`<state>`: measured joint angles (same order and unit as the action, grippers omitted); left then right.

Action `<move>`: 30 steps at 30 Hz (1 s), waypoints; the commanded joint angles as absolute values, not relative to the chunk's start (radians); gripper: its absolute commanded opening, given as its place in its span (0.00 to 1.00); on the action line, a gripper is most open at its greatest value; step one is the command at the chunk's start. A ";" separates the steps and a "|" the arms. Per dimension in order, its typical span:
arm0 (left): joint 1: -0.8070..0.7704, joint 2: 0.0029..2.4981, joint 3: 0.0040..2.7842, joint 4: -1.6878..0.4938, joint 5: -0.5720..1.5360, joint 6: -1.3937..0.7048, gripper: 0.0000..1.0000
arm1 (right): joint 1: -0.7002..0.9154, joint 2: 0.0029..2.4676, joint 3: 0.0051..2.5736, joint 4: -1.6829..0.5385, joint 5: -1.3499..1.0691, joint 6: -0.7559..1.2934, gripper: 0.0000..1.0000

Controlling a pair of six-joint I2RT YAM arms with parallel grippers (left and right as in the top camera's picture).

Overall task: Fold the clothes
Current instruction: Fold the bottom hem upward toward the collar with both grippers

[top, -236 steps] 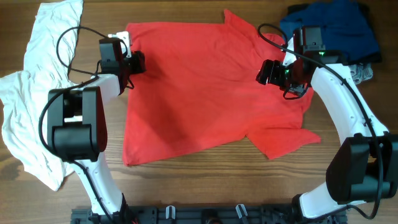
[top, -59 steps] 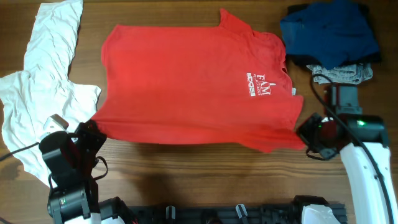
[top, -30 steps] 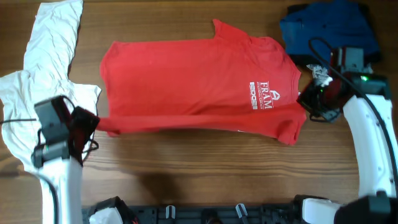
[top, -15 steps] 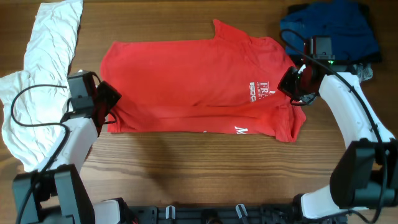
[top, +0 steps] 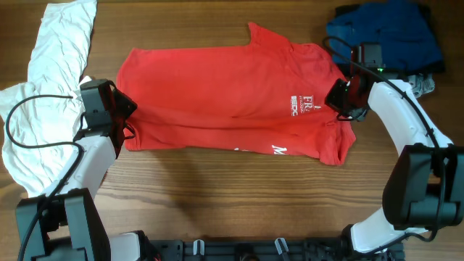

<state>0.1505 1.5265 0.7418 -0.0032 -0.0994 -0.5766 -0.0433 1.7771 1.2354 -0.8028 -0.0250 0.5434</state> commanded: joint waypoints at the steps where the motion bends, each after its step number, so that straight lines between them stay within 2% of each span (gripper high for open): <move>1: 0.149 1.538 0.752 0.010 -0.178 -0.556 0.04 | -0.092 1.797 1.256 -0.800 0.006 0.519 0.04; 17: 0.149 1.586 0.752 0.089 -0.176 -0.557 0.04 | -0.097 1.797 1.256 -0.757 0.000 0.473 0.04; 18: 0.149 1.594 0.752 0.091 -0.177 -0.557 0.11 | -0.097 1.797 1.256 -0.756 -0.001 0.470 0.04; 19: 0.149 1.597 0.752 0.091 -0.177 -0.557 0.36 | -0.096 1.797 1.256 -0.757 -0.001 0.470 0.18; 20: 0.149 1.597 0.752 0.091 -0.178 -0.557 0.60 | -0.096 1.797 1.256 -0.759 -0.001 0.461 0.46; 21: 0.149 1.597 0.752 0.095 -0.178 -0.556 0.74 | -0.096 1.797 1.256 -0.760 -0.012 0.441 0.72; 22: 0.149 1.597 0.752 0.105 -0.178 -0.556 0.82 | -0.096 1.797 1.256 -0.760 -0.029 0.419 0.83; 28: 0.149 1.597 0.754 0.135 -0.172 -0.489 0.83 | -0.096 1.791 1.295 -0.820 -0.028 0.377 0.86; 30: 0.149 1.596 0.779 0.104 -0.121 -0.410 0.89 | -0.096 1.790 1.357 -0.883 -0.044 0.325 0.93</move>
